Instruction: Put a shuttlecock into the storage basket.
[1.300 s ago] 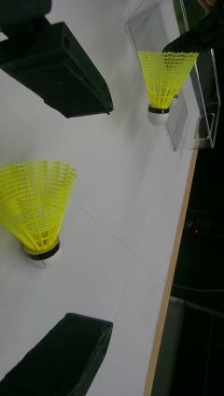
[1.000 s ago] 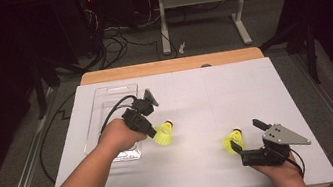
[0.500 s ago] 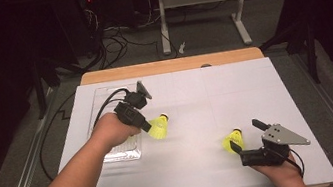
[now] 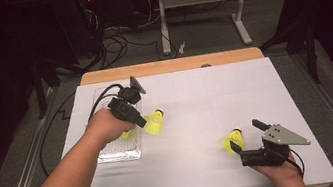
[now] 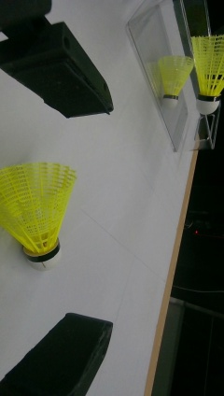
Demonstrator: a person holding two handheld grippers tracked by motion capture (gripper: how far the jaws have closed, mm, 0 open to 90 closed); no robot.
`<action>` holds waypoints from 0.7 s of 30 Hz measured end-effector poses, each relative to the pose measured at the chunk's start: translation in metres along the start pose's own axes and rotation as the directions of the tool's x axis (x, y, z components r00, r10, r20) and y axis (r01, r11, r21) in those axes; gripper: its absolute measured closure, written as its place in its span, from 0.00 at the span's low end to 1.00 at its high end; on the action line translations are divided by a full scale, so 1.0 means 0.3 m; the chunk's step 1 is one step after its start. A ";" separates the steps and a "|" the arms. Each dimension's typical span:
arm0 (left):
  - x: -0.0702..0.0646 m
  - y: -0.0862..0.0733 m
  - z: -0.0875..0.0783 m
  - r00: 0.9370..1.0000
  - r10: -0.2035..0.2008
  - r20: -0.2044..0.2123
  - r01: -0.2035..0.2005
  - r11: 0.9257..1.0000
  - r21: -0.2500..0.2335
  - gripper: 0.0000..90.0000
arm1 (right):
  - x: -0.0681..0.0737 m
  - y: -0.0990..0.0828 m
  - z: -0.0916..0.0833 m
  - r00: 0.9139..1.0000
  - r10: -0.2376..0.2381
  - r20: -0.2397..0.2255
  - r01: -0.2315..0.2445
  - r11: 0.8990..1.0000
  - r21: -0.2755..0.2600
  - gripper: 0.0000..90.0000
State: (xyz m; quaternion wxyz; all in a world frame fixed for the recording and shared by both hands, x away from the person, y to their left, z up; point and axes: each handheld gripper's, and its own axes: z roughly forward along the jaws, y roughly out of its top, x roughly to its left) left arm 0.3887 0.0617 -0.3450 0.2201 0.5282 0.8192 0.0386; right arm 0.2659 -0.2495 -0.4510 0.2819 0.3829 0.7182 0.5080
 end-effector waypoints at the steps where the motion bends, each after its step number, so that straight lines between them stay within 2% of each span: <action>1: 0.003 0.006 -0.003 1.000 0.000 0.006 0.000 1.000 0.000 1.00 | 0.000 0.000 0.000 1.000 0.001 0.000 -0.001 1.000 0.000 0.01; 3: 0.009 0.016 -0.007 1.000 0.009 0.013 -0.009 1.000 -0.002 1.00 | -0.001 0.000 -0.001 1.000 0.001 0.000 -0.001 1.000 -0.001 0.00; 5: 0.008 0.026 -0.014 1.000 -0.015 0.007 0.015 1.000 -0.006 1.00 | -0.001 0.000 -0.001 1.000 0.002 0.000 -0.002 1.000 -0.001 0.00; 6: 0.013 0.033 -0.019 1.000 -0.005 0.016 0.005 1.000 -0.009 1.00 | -0.001 0.000 -0.001 1.000 0.001 0.000 -0.001 1.000 -0.001 0.01; 10: 0.014 0.048 -0.027 0.999 -0.034 0.005 0.034 0.999 -0.019 1.00 | 0.000 0.001 -0.001 1.000 0.001 -0.001 -0.001 1.000 -0.002 0.01; 13: 0.026 0.060 -0.031 1.000 -0.019 0.015 0.019 1.000 -0.019 1.00 | -0.001 0.001 -0.001 1.000 0.000 -0.001 0.000 1.000 -0.001 0.00; 15: 0.026 0.066 -0.034 0.999 -0.047 0.007 0.047 0.999 -0.021 1.00 | -0.001 0.001 -0.002 1.000 0.001 -0.001 -0.001 1.000 -0.002 0.01; 16: 0.035 0.073 -0.037 0.999 -0.026 0.019 0.027 0.999 -0.023 1.00 | -0.001 0.001 -0.002 1.000 0.001 0.000 -0.001 1.000 -0.002 0.00; 18: 0.034 0.079 -0.040 0.998 -0.058 0.009 0.058 0.998 -0.028 1.00 | -0.001 0.000 -0.003 1.000 0.001 0.000 -0.001 1.000 -0.004 0.01; 20: 0.046 0.091 -0.044 0.999 -0.043 0.016 0.043 0.999 -0.030 1.00 | -0.002 0.000 -0.003 1.000 0.002 0.001 -0.002 1.000 -0.003 0.00; 21: 0.045 0.094 -0.045 0.998 -0.067 0.009 0.068 0.997 -0.033 1.00 | -0.001 0.000 -0.003 1.000 0.001 0.000 -0.001 1.000 -0.003 0.01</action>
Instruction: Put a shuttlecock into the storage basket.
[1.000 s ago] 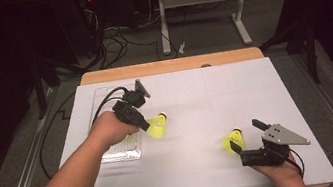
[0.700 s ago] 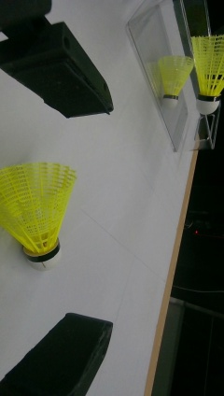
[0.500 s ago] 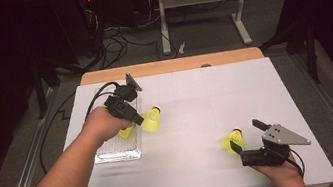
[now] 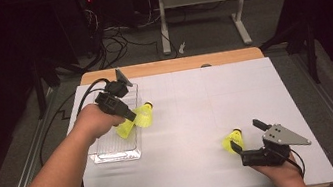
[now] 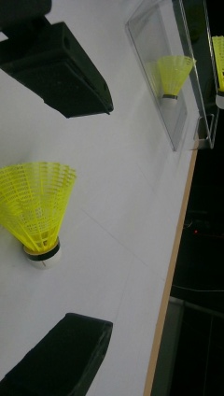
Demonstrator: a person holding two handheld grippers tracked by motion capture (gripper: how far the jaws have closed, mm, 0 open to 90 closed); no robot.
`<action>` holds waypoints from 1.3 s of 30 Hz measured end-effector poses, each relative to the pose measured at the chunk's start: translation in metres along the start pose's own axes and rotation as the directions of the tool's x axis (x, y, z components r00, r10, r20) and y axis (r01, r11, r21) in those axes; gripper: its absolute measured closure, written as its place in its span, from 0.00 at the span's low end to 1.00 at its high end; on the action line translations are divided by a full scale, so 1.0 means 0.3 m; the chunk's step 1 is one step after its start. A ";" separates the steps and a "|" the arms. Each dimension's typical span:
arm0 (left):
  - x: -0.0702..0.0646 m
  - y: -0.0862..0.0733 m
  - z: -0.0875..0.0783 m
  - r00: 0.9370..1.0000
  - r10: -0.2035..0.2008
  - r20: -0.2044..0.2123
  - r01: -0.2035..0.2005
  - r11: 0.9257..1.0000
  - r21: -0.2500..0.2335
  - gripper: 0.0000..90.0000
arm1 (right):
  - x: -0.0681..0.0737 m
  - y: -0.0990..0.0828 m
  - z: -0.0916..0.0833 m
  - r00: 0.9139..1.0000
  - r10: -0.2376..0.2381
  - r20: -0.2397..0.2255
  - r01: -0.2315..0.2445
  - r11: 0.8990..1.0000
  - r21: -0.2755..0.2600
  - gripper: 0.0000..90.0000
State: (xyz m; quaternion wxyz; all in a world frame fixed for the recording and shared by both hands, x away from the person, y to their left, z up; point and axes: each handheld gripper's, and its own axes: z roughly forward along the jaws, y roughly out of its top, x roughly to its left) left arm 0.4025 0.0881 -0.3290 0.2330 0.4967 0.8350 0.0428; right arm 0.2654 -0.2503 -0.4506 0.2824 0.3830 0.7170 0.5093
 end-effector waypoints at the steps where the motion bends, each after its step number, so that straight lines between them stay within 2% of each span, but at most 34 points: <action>1: 0.008 0.006 0.000 1.000 0.013 0.006 -0.013 1.000 0.001 1.00 | 0.000 0.000 0.000 1.000 -0.001 -0.001 0.001 1.000 -0.001 0.00; 3: 0.011 0.014 -0.002 1.000 -0.004 -0.001 0.004 1.000 -0.006 1.00 | 0.000 0.000 0.000 1.000 0.000 0.000 0.000 1.000 0.000 0.01; 5: 0.022 0.022 -0.001 1.000 0.005 0.004 -0.005 1.000 -0.002 1.00 | 0.000 0.000 0.000 1.000 -0.002 -0.001 0.002 1.000 0.001 0.00; 6: 0.023 0.024 0.000 1.000 -0.013 -0.009 0.013 1.000 -0.011 1.00 | 0.000 0.001 0.000 1.000 -0.002 -0.001 0.002 1.000 0.001 0.00; 8: 0.035 0.032 0.002 1.000 0.001 0.000 -0.001 1.000 -0.006 1.00 | 0.001 0.001 0.000 1.000 -0.001 -0.001 0.001 1.000 0.001 0.01; 9: 0.036 0.035 0.003 1.000 -0.022 -0.017 0.022 1.000 -0.015 1.00 | 0.001 0.000 0.001 1.000 -0.001 -0.002 0.001 1.000 0.002 0.01; 10: 0.043 0.039 0.004 1.000 -0.003 -0.005 0.003 1.000 -0.012 1.00 | 0.001 0.000 0.001 1.000 -0.002 -0.001 0.002 1.000 0.003 0.01; 11: 0.044 0.043 0.003 1.000 -0.027 -0.016 0.027 0.999 -0.019 1.00 | 0.001 0.000 0.001 1.000 -0.001 -0.002 0.001 1.000 0.003 0.00; 12: 0.050 0.047 0.003 1.000 -0.014 -0.012 0.013 1.000 -0.026 1.00 | 0.002 0.000 0.000 1.000 -0.001 -0.002 0.001 1.000 0.002 0.00; 14: 0.055 0.055 0.000 0.999 -0.030 -0.011 0.029 0.999 -0.028 1.00 | 0.002 0.000 0.000 1.000 -0.001 -0.002 0.001 1.000 0.002 0.00; 16: 0.070 0.067 -0.001 1.000 -0.008 -0.004 0.008 0.999 -0.032 1.00 | 0.001 0.000 0.000 1.000 0.000 -0.002 0.000 1.000 0.002 0.00; 17: 0.074 0.074 -0.002 1.000 -0.020 -0.009 0.019 0.999 -0.038 1.00 | 0.001 0.001 0.000 1.000 0.000 -0.001 0.000 1.000 0.002 0.00; 18: 0.081 0.079 -0.002 1.000 -0.006 -0.003 0.006 0.999 -0.038 1.00 | 0.001 0.002 0.000 1.000 -0.002 0.000 0.002 1.000 0.000 0.00; 31: 0.152 0.141 0.005 0.998 -0.065 -0.025 0.064 0.997 -0.052 1.00 | 0.002 0.001 -0.001 1.000 -0.005 0.002 0.005 1.000 -0.001 0.01; 37: 0.190 0.170 0.014 0.994 -0.102 -0.043 0.100 0.993 -0.060 1.00 | 0.003 0.000 0.002 1.000 -0.003 -0.002 0.003 1.000 0.002 0.00; 39: 0.202 0.180 0.016 0.994 -0.103 -0.046 0.100 0.993 -0.063 1.00 | 0.003 0.000 0.003 1.000 -0.006 -0.001 0.006 1.000 0.003 0.01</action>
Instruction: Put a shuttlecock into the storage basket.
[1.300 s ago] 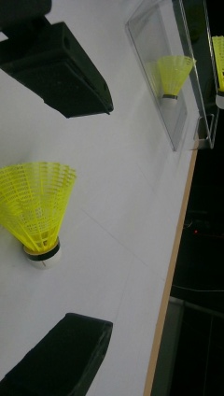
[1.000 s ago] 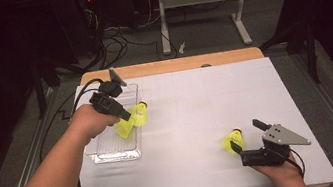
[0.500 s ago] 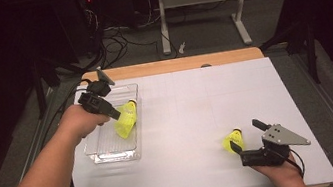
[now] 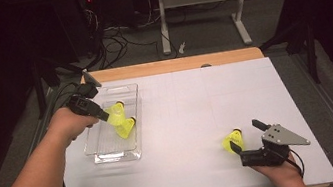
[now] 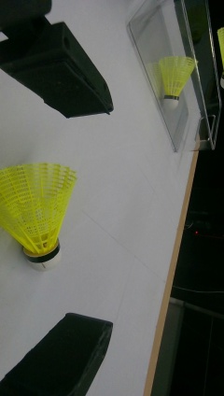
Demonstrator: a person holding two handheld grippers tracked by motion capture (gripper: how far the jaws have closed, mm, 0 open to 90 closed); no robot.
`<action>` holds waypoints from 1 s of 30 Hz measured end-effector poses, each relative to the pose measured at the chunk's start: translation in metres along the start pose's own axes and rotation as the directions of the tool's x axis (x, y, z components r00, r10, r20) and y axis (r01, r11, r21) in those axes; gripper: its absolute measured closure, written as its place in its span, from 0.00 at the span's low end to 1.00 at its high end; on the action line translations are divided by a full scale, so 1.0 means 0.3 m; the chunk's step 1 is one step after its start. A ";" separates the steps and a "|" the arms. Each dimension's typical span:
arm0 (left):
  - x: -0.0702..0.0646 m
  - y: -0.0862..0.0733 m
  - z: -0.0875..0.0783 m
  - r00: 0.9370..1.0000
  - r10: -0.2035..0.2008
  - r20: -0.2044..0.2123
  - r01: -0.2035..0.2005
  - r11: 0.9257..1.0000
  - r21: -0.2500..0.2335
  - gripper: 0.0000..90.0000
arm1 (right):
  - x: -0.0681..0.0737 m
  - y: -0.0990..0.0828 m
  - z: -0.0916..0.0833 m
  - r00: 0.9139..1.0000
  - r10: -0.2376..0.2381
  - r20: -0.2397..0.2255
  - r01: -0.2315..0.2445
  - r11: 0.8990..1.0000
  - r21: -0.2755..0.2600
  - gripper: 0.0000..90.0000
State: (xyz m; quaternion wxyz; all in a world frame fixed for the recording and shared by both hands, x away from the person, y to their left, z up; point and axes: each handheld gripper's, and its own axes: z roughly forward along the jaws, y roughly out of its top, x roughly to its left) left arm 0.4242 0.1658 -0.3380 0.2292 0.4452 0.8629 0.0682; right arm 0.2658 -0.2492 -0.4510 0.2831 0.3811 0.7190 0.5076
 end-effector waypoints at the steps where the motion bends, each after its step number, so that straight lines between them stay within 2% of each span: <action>1: 0.002 0.003 0.001 1.000 -0.012 -0.004 0.012 1.000 -0.001 1.00 | 0.000 0.000 0.001 1.000 -0.001 0.001 0.001 1.000 0.001 0.00; 12: 0.050 0.049 0.015 0.999 -0.032 -0.019 0.031 0.999 -0.011 1.00 | 0.000 0.000 0.001 1.000 0.001 0.001 -0.001 1.000 0.001 0.01; 17: 0.057 0.067 0.020 0.996 -0.077 -0.036 0.076 0.997 -0.020 1.00 | -0.002 -0.001 0.000 1.000 0.000 0.001 0.000 1.000 0.002 0.00; 23: 0.056 0.069 0.030 0.997 -0.062 -0.039 0.061 0.998 -0.019 1.00 | 0.001 -0.001 0.002 1.000 0.001 0.000 -0.001 1.000 0.003 0.00; 24: 0.058 0.071 0.031 0.999 -0.046 -0.029 0.045 0.999 -0.017 1.00 | 0.001 -0.001 0.002 1.000 0.000 0.000 0.000 1.000 0.003 0.00; 29: 0.053 0.079 0.034 0.998 -0.040 -0.042 0.039 0.999 -0.024 1.00 | 0.000 -0.001 0.000 1.000 -0.001 0.001 0.001 1.000 0.002 0.01; 30: 0.051 0.083 0.034 0.998 -0.048 -0.046 0.047 0.999 -0.024 1.00 | 0.000 -0.001 0.000 1.000 0.000 -0.001 0.000 1.000 0.003 0.01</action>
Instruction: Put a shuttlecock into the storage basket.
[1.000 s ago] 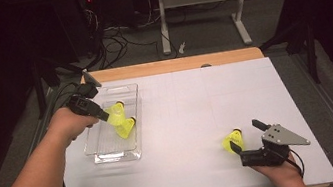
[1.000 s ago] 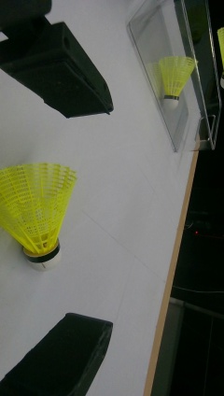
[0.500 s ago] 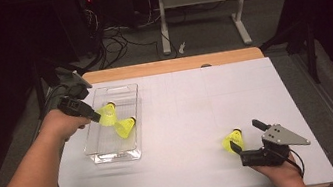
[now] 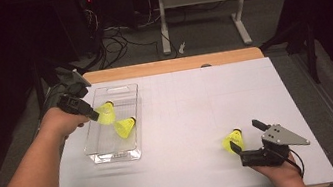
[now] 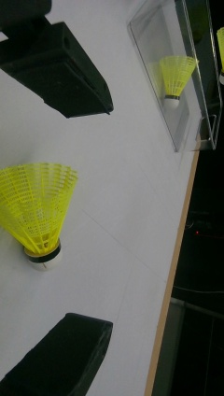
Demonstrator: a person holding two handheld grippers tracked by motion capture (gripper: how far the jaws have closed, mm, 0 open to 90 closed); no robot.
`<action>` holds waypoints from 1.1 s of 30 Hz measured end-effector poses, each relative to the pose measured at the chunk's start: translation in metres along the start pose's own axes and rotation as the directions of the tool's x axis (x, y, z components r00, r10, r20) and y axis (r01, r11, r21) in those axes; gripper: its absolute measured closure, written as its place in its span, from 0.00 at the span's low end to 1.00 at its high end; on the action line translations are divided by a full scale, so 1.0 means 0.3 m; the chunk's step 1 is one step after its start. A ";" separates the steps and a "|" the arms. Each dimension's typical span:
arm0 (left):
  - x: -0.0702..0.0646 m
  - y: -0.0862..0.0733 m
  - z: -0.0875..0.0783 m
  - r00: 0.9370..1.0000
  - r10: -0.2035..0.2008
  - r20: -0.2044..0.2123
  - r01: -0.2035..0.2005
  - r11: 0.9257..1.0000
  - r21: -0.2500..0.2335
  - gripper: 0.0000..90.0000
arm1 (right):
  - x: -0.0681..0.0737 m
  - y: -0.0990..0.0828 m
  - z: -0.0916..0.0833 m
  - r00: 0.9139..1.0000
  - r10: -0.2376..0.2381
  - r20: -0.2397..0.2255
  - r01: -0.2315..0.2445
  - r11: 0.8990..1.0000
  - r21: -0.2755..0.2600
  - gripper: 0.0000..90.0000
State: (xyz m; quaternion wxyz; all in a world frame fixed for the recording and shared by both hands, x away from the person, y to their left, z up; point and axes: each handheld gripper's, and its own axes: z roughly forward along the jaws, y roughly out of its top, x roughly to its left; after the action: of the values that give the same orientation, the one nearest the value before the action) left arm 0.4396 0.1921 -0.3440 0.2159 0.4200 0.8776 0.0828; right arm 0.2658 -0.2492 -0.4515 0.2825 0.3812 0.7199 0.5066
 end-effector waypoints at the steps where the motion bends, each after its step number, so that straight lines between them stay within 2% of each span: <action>1: 0.001 0.003 0.002 1.000 0.004 0.002 -0.004 1.000 0.000 1.00 | 0.000 -0.001 0.001 1.000 -0.001 0.000 0.001 1.000 0.001 0.00; 5: 0.000 0.012 0.017 1.000 0.006 -0.003 -0.006 1.000 -0.005 1.00 | 0.003 -0.001 0.003 1.000 0.003 -0.003 -0.003 1.000 0.003 0.00; 6: -0.002 0.015 0.021 1.000 -0.005 -0.008 0.005 1.000 -0.005 1.00 | 0.003 -0.001 0.004 1.000 0.001 -0.003 -0.001 1.000 0.002 0.00; 7: 0.001 0.017 0.028 1.000 0.009 -0.008 -0.009 1.000 -0.007 1.00 | 0.005 -0.001 0.004 1.000 0.002 -0.004 -0.002 1.000 0.003 0.01; 13: -0.008 0.022 0.055 1.000 -0.005 -0.030 0.005 1.000 -0.017 1.00 | 0.005 -0.001 0.003 1.000 0.000 -0.003 0.000 1.000 0.002 0.01; 14: -0.005 0.025 0.062 1.000 0.009 -0.030 -0.010 1.000 -0.023 1.00 | 0.005 -0.001 0.003 1.000 0.000 -0.002 0.000 1.000 0.003 0.01; 15: -0.009 0.025 0.064 0.999 -0.011 -0.041 0.011 1.000 -0.022 1.00 | 0.005 -0.001 0.003 1.000 0.001 -0.003 -0.001 1.000 0.003 0.00; 18: -0.005 0.027 0.086 0.999 -0.005 -0.046 0.003 0.999 -0.033 1.00 | 0.005 -0.001 0.002 1.000 0.000 -0.002 0.000 1.000 0.003 0.01; 19: -0.011 0.027 0.090 0.997 -0.044 -0.059 0.042 0.999 -0.034 1.00 | 0.005 -0.001 0.002 1.000 -0.003 -0.001 0.003 1.000 0.003 0.00; 21: -0.002 0.029 0.105 0.998 -0.033 -0.059 0.032 0.999 -0.027 1.00 | 0.004 -0.001 0.001 1.000 -0.002 0.000 0.002 1.000 0.002 0.01; 22: 0.007 0.031 0.115 0.998 -0.009 -0.055 0.008 1.000 -0.023 1.00 | 0.004 -0.002 0.001 1.000 0.001 0.000 -0.001 1.000 0.002 0.00; 24: -0.002 0.023 0.125 0.995 -0.053 -0.086 0.051 0.998 -0.026 1.00 | 0.003 -0.003 0.002 1.000 0.002 -0.001 -0.002 1.000 0.003 0.01; 26: 0.005 0.025 0.128 0.997 -0.015 -0.069 0.014 1.000 -0.024 1.00 | 0.003 -0.003 0.003 1.000 0.001 -0.001 -0.001 1.000 0.004 0.00; 28: 0.004 0.024 0.133 0.998 -0.004 -0.065 0.002 1.000 -0.028 1.00 | 0.003 -0.003 0.005 1.000 -0.001 -0.002 0.001 1.000 0.005 0.01; 29: -0.011 0.019 0.134 0.993 -0.075 -0.092 0.072 0.997 -0.035 1.00 | 0.004 -0.003 0.006 1.000 -0.002 -0.003 0.002 1.000 0.007 0.00; 31: 0.001 0.020 0.143 0.997 -0.005 -0.079 0.002 0.999 -0.035 1.00 | 0.006 -0.003 0.006 1.000 -0.004 -0.004 0.004 1.000 0.008 0.01; 32: 0.001 0.020 0.147 0.997 -0.001 -0.081 -0.002 0.999 -0.039 0.99 | 0.007 -0.003 0.006 1.000 -0.003 -0.005 0.003 1.000 0.008 0.01; 33: -0.010 0.017 0.149 0.994 -0.052 -0.100 0.047 0.998 -0.050 0.99 | 0.007 -0.003 0.007 1.000 -0.004 -0.005 0.004 1.000 0.007 0.01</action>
State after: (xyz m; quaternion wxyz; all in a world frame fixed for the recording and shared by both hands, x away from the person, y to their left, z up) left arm 0.4649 0.1915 -0.3815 0.1830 0.3880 0.8953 0.1195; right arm 0.2660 -0.2467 -0.4530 0.2802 0.3795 0.7233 0.5044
